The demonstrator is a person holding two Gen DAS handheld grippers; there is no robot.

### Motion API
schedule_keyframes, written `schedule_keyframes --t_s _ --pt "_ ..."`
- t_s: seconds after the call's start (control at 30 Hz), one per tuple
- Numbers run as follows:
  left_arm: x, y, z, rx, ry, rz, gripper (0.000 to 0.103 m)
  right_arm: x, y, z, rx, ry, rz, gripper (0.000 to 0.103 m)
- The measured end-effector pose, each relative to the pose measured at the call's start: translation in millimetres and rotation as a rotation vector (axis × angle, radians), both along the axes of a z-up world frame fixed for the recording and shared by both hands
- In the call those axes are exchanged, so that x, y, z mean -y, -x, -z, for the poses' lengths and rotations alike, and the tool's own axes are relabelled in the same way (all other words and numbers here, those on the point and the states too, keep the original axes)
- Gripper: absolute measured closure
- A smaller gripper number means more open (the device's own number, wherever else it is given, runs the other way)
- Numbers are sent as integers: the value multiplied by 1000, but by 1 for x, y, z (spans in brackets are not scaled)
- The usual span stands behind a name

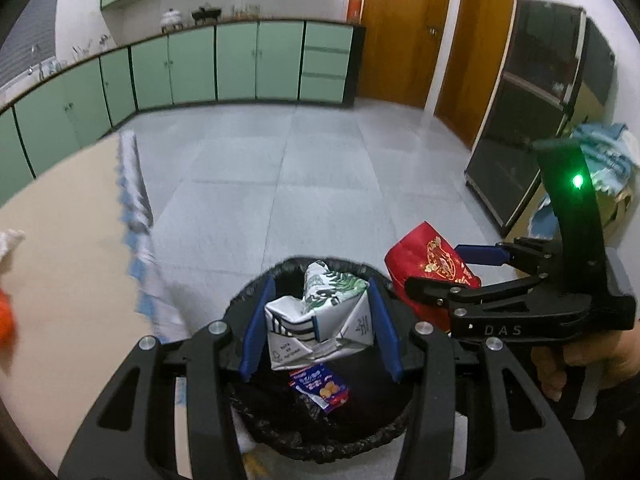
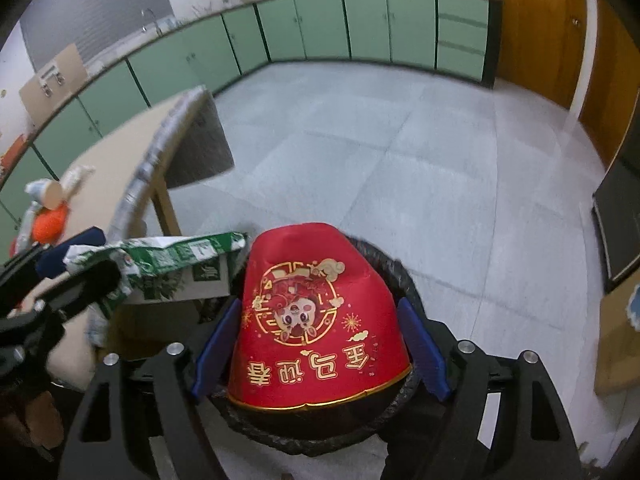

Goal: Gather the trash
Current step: 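Move both open grippers back over the table, then grasp the red plastic bag with the left gripper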

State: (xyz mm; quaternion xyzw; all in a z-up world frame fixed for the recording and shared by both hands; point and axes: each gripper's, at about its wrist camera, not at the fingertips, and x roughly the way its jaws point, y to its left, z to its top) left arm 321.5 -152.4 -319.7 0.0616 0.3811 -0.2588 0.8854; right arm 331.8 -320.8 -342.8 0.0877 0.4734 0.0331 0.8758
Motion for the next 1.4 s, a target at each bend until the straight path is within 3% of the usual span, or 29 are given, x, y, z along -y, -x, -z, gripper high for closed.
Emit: schedule_keyframes --t_s 0.13,0.17,0.23,0.33,0.43,0.57,0.7,0.83,0.93,1.03,1.23,1.4 --pt "8 -22 43 -78 -33 -8 54 6 -19 28 -89 -46 21 18" --pt "8 -26 51 -92 -38 -13 48 8 -22 30 -97 -65 25 17" --pt "8 -28 55 -109 -23 -8 47 12 -23 26 -77 -70 45 12" --pt "12 -18 43 -47 -53 -7 30 12 -22 22 -60 -73 54 10" --pt "-4 -12 30 -45 -56 -40 28 5 -17 8 -21 -63 54 11" --pt "-52 13 6 -45 -55 -149 26 -11 0 -33 75 -57 10 11" --pt "-126 59 -31 -1 -88 -315 17 -68 13 -79 136 -61 -136 11" --pt "-217 105 -61 33 -104 -558 16 -146 26 -113 182 -88 -302 11" --pt "-284 134 -79 59 -111 -733 16 -209 34 -129 204 -109 -409 11" --pt "-334 147 -92 84 -109 -831 16 -272 38 -137 212 -106 -493 12" --pt "-379 145 -88 84 -108 -860 16 -359 33 -144 197 -105 -588 17" --pt "-406 139 -70 54 -72 -845 16 -391 29 -142 208 -97 -605 17"
